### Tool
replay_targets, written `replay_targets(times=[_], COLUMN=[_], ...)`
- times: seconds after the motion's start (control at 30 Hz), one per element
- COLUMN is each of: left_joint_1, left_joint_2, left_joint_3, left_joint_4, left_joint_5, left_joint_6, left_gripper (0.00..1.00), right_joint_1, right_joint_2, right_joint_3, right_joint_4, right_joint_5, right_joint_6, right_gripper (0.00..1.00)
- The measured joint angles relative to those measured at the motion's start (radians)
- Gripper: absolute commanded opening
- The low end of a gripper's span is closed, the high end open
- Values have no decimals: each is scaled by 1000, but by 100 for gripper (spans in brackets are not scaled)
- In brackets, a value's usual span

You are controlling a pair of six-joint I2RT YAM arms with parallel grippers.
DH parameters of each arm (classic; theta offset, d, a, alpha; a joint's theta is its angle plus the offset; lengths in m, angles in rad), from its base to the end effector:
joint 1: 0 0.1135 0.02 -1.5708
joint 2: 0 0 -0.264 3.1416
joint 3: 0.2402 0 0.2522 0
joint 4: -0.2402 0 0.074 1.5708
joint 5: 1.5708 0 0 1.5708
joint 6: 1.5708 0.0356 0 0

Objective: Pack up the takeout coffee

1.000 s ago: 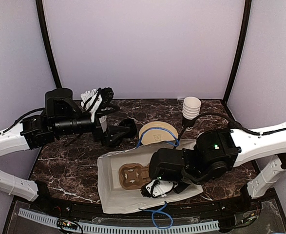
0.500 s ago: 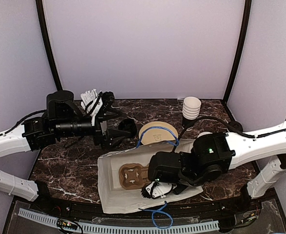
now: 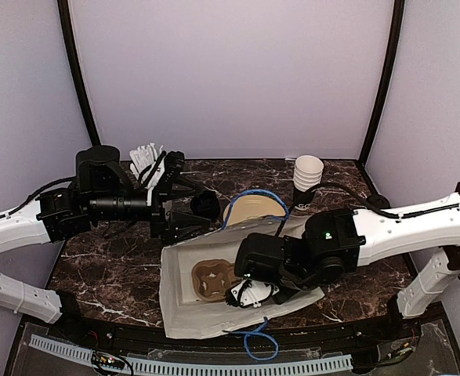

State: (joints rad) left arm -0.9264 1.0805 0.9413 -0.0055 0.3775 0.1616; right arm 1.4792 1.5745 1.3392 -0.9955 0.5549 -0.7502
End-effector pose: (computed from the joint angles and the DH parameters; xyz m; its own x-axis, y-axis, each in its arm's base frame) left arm 0.1412 -0.2098 0.3564 0.0693 0.1567 -0.9852 0.9637 0.2448 0.1068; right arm 0.0468 0.3049 0.2804 0.5030 -0.8591 0.0947 -0.6662 -0.4552 -0.5907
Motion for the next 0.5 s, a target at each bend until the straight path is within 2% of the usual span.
replay_targets(times=[0.3,0.5], left_joint_1=[0,0], left_joint_2=[0,0], left_joint_3=[0,0], left_joint_4=[5,5], left_joint_5=[11,-1], left_joint_6=[0,0], left_gripper=[85,86], right_joint_1=[-37,-123], right_joint_2=[37,121], right_joint_3=[13,142], right_joint_4=[-7,-83], right_joint_5=[-43,-148], right_joint_6=[9,46], right_gripper=[51,51])
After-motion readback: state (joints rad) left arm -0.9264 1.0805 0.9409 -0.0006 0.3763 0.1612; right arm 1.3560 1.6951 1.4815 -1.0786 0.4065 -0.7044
